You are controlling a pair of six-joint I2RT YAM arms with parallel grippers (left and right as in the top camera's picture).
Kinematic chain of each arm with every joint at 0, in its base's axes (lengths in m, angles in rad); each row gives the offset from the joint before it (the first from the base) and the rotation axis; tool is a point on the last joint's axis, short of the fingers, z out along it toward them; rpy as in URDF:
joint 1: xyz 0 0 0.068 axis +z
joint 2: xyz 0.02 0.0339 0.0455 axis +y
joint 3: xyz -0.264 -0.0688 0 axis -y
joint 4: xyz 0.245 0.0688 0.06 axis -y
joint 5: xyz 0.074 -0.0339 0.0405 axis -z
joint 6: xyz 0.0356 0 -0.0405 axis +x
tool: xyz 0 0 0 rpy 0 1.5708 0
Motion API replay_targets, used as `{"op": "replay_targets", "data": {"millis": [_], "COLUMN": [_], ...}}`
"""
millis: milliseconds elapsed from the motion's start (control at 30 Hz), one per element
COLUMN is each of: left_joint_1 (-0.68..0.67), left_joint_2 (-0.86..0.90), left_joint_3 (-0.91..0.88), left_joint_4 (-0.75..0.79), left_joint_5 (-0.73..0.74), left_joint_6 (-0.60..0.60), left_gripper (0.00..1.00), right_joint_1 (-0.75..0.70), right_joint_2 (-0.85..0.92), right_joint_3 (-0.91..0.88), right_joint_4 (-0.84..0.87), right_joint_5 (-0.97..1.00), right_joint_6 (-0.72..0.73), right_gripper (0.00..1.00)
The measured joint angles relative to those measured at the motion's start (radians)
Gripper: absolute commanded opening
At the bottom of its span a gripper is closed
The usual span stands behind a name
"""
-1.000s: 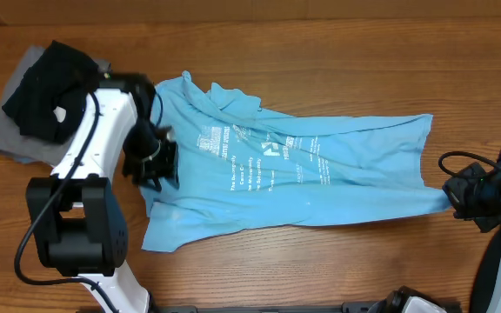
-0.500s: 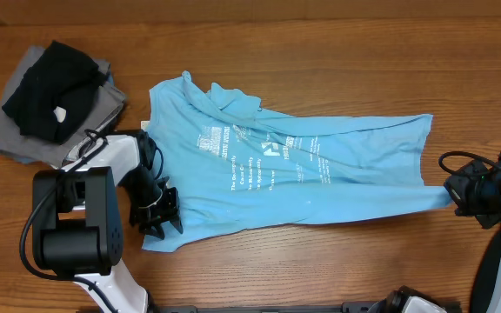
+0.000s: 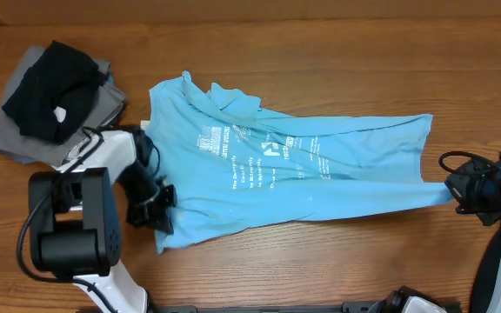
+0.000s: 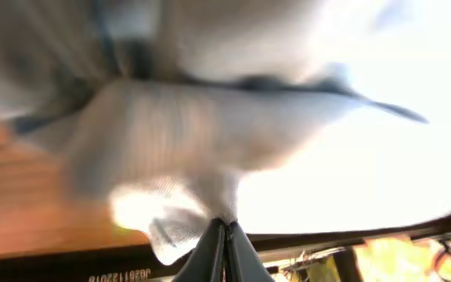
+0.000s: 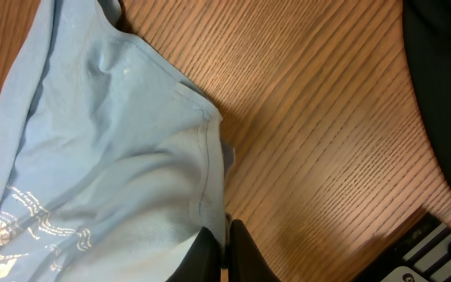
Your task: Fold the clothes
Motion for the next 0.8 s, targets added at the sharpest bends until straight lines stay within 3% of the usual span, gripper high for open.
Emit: {"op": "replay_targets", "data": {"millis": [100, 200, 367, 533, 667, 800], "left_joint_1": [0.04, 0.071, 0.077, 0.077, 0.077, 0.077], "left_joint_2": [-0.038, -0.094, -0.156, -0.156, -0.156, -0.156], "left_joint_3": [0.099, 0.183, 0.212, 0.171, 0.116, 0.061], "left_joint_4": [-0.035, -0.045, -0.058, -0.049, -0.027, 0.07], "left_joint_5": [0.01, 0.014, 0.015, 0.019, 0.014, -0.007], "left_joint_6": [0.024, 0.053, 0.077, 0.091, 0.097, 0.095], "left_gripper": [0.04, 0.14, 0.22, 0.49, 0.55, 0.54], "right_joint_1": [0.0, 0.0, 0.0, 0.0, 0.0, 0.0], "right_joint_2": [0.0, 0.0, 0.0, 0.0, 0.0, 0.0], "right_joint_3": [0.0, 0.0, 0.0, 0.0, 0.0, 0.0], "right_joint_4": [0.0, 0.001, 0.002, 0.002, 0.008, 0.022], "right_joint_5": [0.0, 0.0, 0.0, 0.0, 0.003, 0.008], "right_joint_6": [0.0, -0.002, -0.002, -0.003, -0.003, -0.003], "right_gripper": [0.04, 0.04, 0.04, 0.04, 0.05, 0.05]}}
